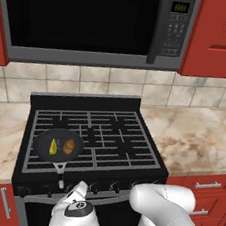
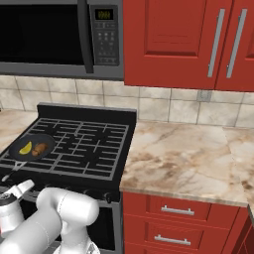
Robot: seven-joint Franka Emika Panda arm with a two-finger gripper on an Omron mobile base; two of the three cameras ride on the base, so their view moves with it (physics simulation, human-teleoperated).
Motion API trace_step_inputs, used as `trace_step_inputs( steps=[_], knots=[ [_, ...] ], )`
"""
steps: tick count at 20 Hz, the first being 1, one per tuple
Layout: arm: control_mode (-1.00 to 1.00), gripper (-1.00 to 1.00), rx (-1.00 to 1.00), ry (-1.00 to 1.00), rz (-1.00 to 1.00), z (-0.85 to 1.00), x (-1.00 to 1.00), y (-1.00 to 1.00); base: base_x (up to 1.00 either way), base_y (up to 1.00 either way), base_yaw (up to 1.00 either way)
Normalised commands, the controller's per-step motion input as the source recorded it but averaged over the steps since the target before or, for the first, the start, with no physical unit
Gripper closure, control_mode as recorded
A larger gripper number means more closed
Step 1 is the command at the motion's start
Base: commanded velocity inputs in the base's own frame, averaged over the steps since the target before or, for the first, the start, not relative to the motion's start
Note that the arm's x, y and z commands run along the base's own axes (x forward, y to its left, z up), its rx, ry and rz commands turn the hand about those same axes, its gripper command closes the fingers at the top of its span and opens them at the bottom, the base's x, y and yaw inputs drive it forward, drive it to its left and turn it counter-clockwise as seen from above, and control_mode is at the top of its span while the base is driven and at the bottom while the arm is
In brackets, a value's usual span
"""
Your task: Put the lemon wedge and potato in the pan. Then turn on the front left burner and set the heat to medium.
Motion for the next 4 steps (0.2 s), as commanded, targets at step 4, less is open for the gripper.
trace_step_inputs(
  steps=[4],
  knots=[
    [-1.00, 1.00, -0.21, -0.02, 0.04, 0.00, 0.00, 0.00, 0.00, 0.00, 0.00]
  ],
)
